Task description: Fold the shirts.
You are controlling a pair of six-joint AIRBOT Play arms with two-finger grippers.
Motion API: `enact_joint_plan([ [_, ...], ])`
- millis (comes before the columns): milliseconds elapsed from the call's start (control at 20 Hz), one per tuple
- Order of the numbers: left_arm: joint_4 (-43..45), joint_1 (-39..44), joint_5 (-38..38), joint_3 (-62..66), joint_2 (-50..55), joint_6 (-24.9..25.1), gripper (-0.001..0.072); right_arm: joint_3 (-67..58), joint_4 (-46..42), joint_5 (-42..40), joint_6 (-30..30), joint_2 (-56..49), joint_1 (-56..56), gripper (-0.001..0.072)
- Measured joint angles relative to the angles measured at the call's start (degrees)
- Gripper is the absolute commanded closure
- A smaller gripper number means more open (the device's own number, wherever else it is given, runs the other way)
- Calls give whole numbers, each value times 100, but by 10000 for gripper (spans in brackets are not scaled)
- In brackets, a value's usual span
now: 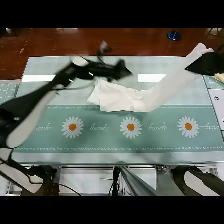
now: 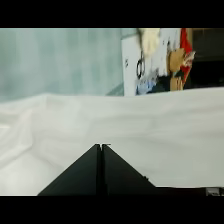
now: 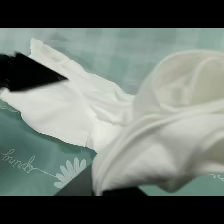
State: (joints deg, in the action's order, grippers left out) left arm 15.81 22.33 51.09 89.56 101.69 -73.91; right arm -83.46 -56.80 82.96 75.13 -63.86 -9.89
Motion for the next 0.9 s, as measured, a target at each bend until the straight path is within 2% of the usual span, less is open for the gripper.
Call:
enact_joint_plan([
  [350, 577, -3340, 1928, 7, -2347, 525, 678, 13, -83, -1043, 442, -1141, 1541, 693],
  [500, 673, -4640, 2433, 7, -3139, 649, 677, 13, -83, -1685, 647, -1755, 2299, 693],
  [650, 715, -5359, 2691, 7, -3622, 710, 678, 13, -70, -2511, 951, -2334, 3014, 693],
  [850, 741, -5381, 2806, -28, -3840, 780, 678, 13, 72, -3558, 1412, -3049, 3801, 683],
  [900, 787, -5287, 2828, -48, -3853, 804, 678, 13, 184, -3794, 1493, -3222, 3985, 510],
])
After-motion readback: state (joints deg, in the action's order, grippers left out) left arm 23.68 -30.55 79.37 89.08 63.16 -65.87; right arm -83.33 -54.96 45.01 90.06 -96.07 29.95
